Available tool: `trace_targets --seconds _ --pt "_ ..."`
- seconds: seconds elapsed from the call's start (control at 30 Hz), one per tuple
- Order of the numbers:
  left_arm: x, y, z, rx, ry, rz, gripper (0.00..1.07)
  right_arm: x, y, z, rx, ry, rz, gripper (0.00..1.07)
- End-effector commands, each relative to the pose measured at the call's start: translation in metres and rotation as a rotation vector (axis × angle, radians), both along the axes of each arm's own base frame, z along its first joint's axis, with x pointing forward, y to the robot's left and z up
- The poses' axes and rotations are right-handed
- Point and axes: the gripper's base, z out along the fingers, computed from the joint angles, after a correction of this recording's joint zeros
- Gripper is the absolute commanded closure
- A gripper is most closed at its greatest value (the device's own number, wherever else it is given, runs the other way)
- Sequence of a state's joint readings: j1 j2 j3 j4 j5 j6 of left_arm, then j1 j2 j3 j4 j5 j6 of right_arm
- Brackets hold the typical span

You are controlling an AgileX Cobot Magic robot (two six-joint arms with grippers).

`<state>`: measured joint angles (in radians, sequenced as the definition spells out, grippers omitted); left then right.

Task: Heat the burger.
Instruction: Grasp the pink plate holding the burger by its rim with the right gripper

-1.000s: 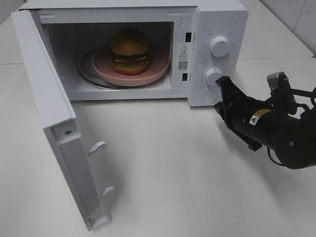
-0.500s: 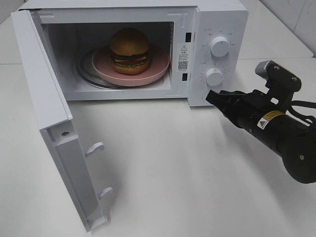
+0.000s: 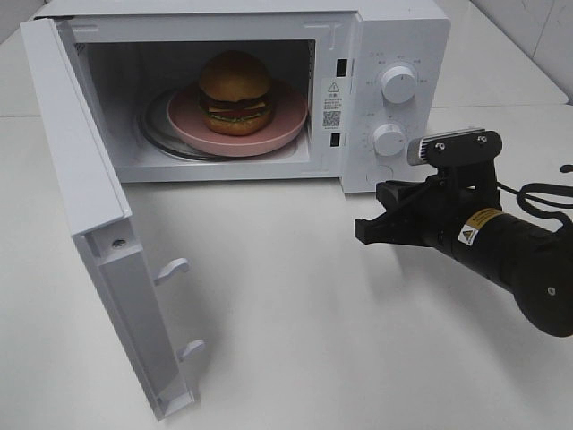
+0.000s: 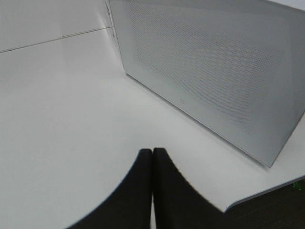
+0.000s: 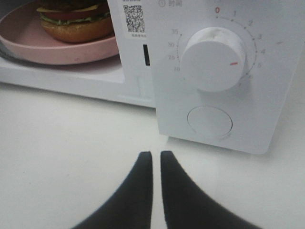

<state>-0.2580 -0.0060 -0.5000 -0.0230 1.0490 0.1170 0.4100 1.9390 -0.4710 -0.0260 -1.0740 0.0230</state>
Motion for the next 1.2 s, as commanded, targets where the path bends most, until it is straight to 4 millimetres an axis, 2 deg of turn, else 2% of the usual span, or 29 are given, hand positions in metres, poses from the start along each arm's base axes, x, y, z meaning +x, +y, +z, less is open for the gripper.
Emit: trace_targets --seconds 0.03,0.2,0.43,0.7,0.87,0.9,0.97,1.0,1.07,1.2 --pt "-0.002 0.000 0.000 -0.015 -0.029 0.004 1.06 -0.002 -0.001 -0.002 -0.055 0.032 0.022 0.98" --pt "-0.002 0.000 0.000 -0.015 -0.029 0.004 1.06 -0.004 -0.003 -0.004 -0.086 0.087 0.025 0.97" --pt "-0.002 0.000 0.000 -0.015 -0.029 0.004 1.06 -0.010 -0.005 0.013 -0.170 0.136 0.053 0.97" --pt "-0.002 0.000 0.000 -0.015 -0.029 0.004 1.06 -0.010 -0.007 0.027 -0.275 0.360 0.059 0.97" --pt "-0.002 0.000 0.000 -0.015 -0.029 0.004 1.06 -0.002 -0.005 0.043 -0.337 0.496 0.059 0.97" --pt "-0.002 0.000 0.000 -0.015 -0.029 0.004 1.06 0.001 -0.004 0.051 -0.360 0.552 0.058 0.97" --pt "-0.002 0.000 0.000 -0.015 -0.029 0.004 1.06 0.002 -0.004 0.054 -0.372 0.585 0.056 0.97" --pt "-0.002 0.000 0.000 -0.015 -0.029 0.004 1.06 0.004 -0.002 0.063 -0.384 0.635 0.050 0.97" --pt "-0.002 0.000 0.000 -0.015 -0.029 0.004 1.06 0.005 -0.001 0.066 -0.381 0.669 0.041 0.97" --pt "-0.002 0.000 0.000 -0.015 -0.029 0.004 1.06 0.008 0.007 0.086 -0.299 0.832 0.013 0.97"
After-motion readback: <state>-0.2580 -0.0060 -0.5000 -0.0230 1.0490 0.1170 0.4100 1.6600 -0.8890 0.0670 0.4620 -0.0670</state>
